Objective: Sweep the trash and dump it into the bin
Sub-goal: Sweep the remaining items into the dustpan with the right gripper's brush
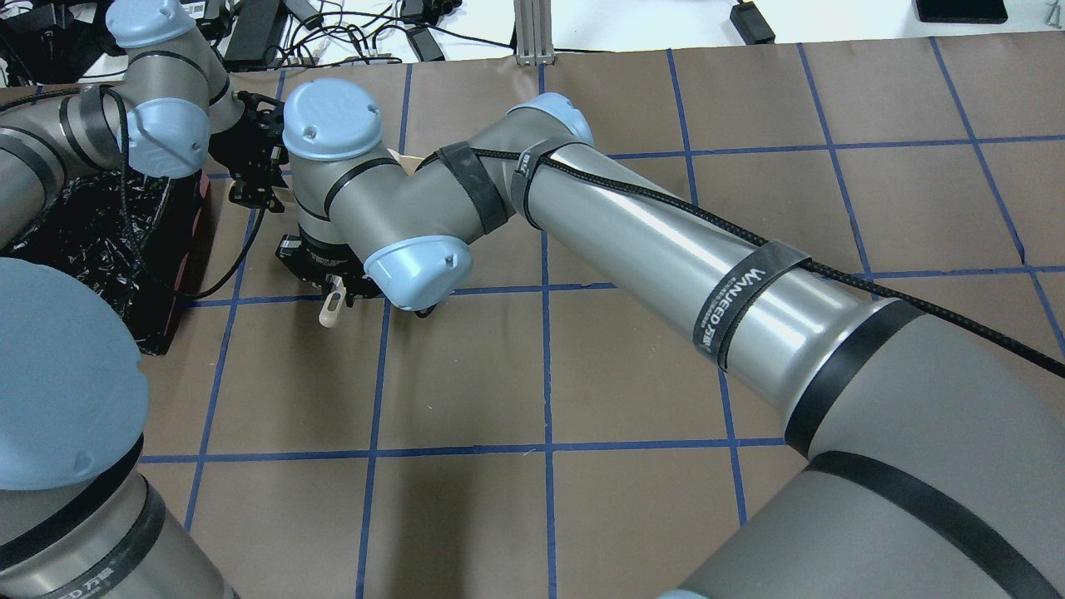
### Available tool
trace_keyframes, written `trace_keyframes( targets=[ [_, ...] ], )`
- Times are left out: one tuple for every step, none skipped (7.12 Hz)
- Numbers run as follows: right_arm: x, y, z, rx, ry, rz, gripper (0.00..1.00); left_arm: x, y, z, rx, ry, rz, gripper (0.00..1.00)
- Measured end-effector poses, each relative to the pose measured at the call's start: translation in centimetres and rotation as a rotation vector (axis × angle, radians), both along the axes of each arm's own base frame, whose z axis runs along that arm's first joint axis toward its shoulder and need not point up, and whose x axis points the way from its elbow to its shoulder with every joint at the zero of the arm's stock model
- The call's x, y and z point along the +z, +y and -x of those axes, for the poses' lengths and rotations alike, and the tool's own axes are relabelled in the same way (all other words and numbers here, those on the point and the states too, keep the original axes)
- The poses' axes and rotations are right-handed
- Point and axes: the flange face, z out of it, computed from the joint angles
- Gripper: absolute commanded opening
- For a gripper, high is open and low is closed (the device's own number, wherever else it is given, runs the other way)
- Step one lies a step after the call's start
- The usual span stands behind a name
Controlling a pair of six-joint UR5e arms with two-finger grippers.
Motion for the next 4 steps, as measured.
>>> trace_keyframes(
  targets=[
    [1.3, -0.4, 1.0, -0.013, -0.006, -0.006, 0.00, 0.0, 0.0, 0.0, 0.000, 0.000, 0.001, 0.00],
    [2.2, -0.5, 1.5, -0.021, -0.013, -0.017, 0.00, 0.0, 0.0, 0.0, 0.000, 0.001, 0.001, 0.00],
    [3.0, -0.6, 2.2, -0.026, -0.010, -0.029, 0.00, 0.0, 0.0, 0.0, 0.000, 0.001, 0.001, 0.00],
    [3.8, -1.1, 3.7, -0.026, 0.010, -0.047, 0.00, 0.1, 0.0, 0.0, 0.000, 0.003, 0.003, 0.00]
  ],
)
